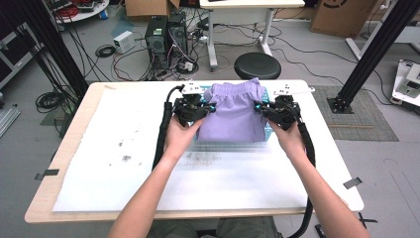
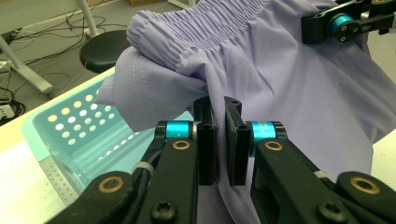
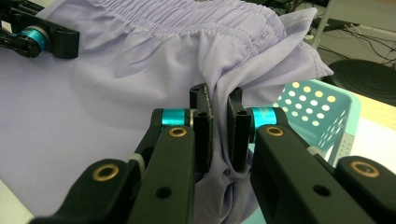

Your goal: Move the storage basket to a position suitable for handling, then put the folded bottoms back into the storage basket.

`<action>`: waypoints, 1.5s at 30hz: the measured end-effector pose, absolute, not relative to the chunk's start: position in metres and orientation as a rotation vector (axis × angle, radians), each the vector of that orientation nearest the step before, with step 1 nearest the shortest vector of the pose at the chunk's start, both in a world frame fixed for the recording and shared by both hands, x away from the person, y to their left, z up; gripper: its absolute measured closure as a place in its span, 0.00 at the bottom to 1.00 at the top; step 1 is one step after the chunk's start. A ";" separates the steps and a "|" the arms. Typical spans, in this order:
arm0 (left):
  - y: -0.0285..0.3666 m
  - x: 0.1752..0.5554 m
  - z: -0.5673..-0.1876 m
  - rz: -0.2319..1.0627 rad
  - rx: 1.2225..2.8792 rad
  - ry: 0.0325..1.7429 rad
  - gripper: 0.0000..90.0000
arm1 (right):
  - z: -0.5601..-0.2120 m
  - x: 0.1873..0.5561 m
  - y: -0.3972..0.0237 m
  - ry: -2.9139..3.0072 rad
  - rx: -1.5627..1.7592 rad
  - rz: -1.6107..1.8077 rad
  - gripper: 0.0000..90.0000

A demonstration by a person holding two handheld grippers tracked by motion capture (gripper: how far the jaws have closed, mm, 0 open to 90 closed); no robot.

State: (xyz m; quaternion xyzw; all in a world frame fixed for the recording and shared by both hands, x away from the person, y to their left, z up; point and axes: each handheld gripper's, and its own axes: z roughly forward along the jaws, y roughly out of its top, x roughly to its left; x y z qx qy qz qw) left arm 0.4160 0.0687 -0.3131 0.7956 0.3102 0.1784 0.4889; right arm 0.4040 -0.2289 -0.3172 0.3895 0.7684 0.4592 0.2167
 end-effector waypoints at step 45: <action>0.059 0.500 -0.355 0.510 1.935 0.916 0.94 | -0.348 0.499 -0.212 2.132 1.140 1.069 0.92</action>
